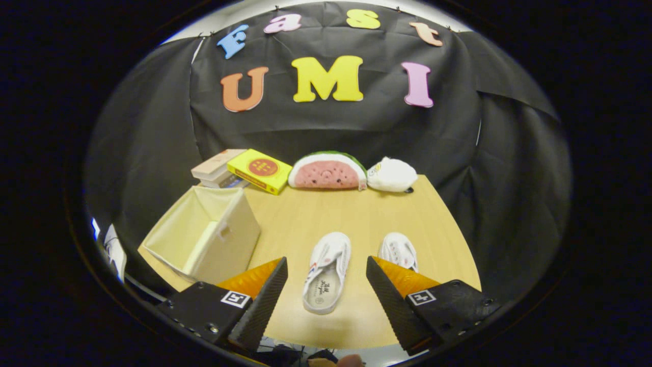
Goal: Open the storage box then place both shoes into the box .Put the left shoe in first, then the right shoe, with the right side of both shoes facing outward in a uniform manner.
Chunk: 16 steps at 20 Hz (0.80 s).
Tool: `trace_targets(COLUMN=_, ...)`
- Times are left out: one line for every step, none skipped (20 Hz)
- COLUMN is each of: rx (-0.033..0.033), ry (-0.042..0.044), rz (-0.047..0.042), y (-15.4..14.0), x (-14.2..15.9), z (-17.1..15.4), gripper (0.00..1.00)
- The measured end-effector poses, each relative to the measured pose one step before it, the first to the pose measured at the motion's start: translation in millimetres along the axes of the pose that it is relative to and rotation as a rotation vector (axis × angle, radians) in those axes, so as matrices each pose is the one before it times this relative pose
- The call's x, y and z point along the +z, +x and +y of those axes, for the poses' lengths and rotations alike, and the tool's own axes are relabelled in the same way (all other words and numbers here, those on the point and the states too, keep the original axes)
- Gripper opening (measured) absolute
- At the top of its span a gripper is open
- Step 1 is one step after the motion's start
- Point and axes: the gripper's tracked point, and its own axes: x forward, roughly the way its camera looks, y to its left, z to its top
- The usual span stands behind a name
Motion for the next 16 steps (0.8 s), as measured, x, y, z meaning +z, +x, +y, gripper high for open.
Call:
trace_targets(rx=-0.00389, ry=0.00166, rz=0.02782, y=15.86, x=-11.48, z=-6.36, gripper=0.96)
trace_targets(rx=-0.00044, ry=0.00003, rz=0.02346, y=16.53, x=-10.81, z=-5.37, gripper=0.96)
trace_targets(rx=-0.00015, ry=-0.00834, rz=0.02689, y=17.63, x=-9.96, z=-3.92, gripper=0.96)
trace_targets(rx=-0.00185, ry=-0.00138, rz=0.03098, y=19.4, x=-10.02, z=-4.75, gripper=0.96)
trace_targets(rx=0.01074, ry=0.01278, rz=0.02552, y=15.24, x=-5.54, z=-2.52, gripper=0.96)
trace_targets(rx=0.00868, ry=0.01617, rz=0.01638, y=13.65, x=-2.53, z=-3.38, gripper=0.96)
trace_targets(rx=0.00212, ry=0.00161, rz=0.00203, y=9.04, x=1.04, z=-1.66, gripper=0.96)
trace_targets(rx=0.0001, ry=-0.0043, rz=0.01185, y=11.95, x=-1.76, z=-2.15, gripper=0.96)
trace_targets(rx=0.00776, ry=-0.00082, rz=0.01516, y=9.9, x=-1.81, z=-0.32, gripper=0.96)
trace_targets(rx=0.00793, ry=0.00248, rz=0.02183, y=8.39, x=-2.03, z=0.2, gripper=0.96)
trace_targets(rx=0.01124, ry=0.00718, rz=0.02117, y=7.63, x=-1.2, z=0.58, gripper=0.96)
trace_targets(rx=0.00802, ry=0.0065, rz=0.01259, y=5.03, x=0.29, z=-0.37, gripper=0.88)
trace_targets(rx=0.01241, ry=-0.00149, rz=0.01328, y=4.03, x=-0.51, z=1.4, gripper=0.81)
trace_targets(rx=0.00473, ry=-0.00371, rz=0.01385, y=2.99, x=0.13, z=-0.05, gripper=0.74)
trace_targets(rx=0.00071, ry=0.00244, rz=0.00746, y=2.67, x=-0.29, z=-1.19, gripper=0.69)
trace_targets(rx=0.00475, ry=0.00952, rz=0.01267, y=3.04, x=-0.09, z=0.79, gripper=0.54)
